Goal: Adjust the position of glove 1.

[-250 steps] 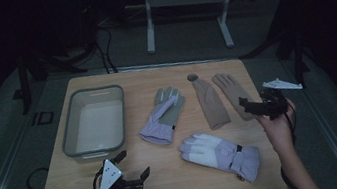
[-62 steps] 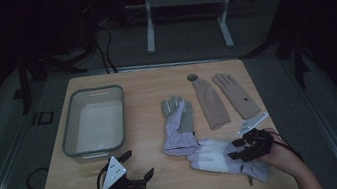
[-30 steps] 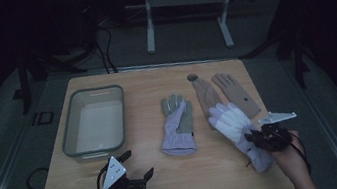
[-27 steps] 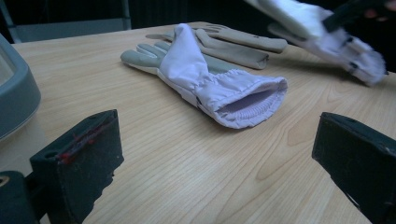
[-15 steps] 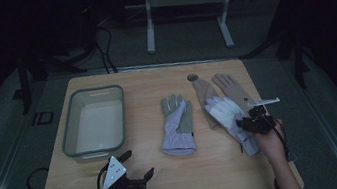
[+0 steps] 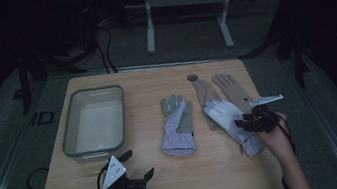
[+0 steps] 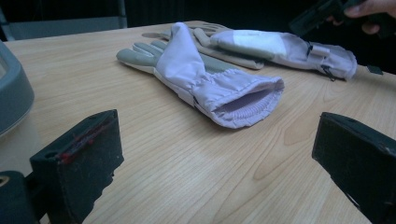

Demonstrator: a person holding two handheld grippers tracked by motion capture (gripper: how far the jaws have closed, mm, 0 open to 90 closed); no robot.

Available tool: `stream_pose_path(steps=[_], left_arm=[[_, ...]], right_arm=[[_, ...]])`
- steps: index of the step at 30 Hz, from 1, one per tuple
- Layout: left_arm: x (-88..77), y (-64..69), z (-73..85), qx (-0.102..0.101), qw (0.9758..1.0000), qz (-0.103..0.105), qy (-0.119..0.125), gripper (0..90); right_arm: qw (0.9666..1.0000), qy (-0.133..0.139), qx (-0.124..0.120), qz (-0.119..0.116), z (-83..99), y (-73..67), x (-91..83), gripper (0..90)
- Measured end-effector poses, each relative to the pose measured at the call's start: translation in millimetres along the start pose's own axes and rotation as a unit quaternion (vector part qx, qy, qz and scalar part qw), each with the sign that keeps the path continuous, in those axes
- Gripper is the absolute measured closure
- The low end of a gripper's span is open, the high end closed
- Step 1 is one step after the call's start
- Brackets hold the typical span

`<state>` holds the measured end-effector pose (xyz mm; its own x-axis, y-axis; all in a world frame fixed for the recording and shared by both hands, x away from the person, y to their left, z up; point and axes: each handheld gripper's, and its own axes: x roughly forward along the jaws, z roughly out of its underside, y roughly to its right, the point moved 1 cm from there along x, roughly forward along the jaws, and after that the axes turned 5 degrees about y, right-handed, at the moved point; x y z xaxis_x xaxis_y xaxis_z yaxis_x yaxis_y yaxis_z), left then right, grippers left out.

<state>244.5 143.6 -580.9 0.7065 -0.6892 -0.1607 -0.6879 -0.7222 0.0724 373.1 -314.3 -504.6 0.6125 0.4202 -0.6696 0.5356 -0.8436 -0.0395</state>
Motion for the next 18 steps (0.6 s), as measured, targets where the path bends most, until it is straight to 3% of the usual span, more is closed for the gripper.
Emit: stream_pose_path(steps=[2, 6, 10, 14, 18], left_arm=[[0.0, -0.1, 0.0, 0.0, 1.0, 0.0, 0.0, 1.9], [0.0, 0.0, 0.0, -0.001, 1.0, 0.0, 0.0, 1.9], [-0.2, -0.1, 0.0, 0.0, 1.0, -0.001, 0.0, 1.9], [-0.1, -0.1, 0.0, 0.0, 1.0, 0.0, 0.0, 1.9], [0.0, 0.2, 0.0, 0.0, 1.0, -0.001, 0.0, 1.9]], right_arm=[[0.9998, -0.001, -0.019, -0.012, -2.0, -0.2, -2.3, 51.4], [0.9971, -0.031, -0.062, -0.031, 0.0, 1.0, 2.8, 54.1], [0.9964, -0.052, -0.062, -0.023, 6.4, 8.5, 11.3, 52.8], [0.996, -0.067, -0.052, -0.028, 14.5, 16.5, 21.1, 48.7], [0.9962, -0.064, -0.04, -0.042, 20.3, 17.5, 27.7, 59.2]])
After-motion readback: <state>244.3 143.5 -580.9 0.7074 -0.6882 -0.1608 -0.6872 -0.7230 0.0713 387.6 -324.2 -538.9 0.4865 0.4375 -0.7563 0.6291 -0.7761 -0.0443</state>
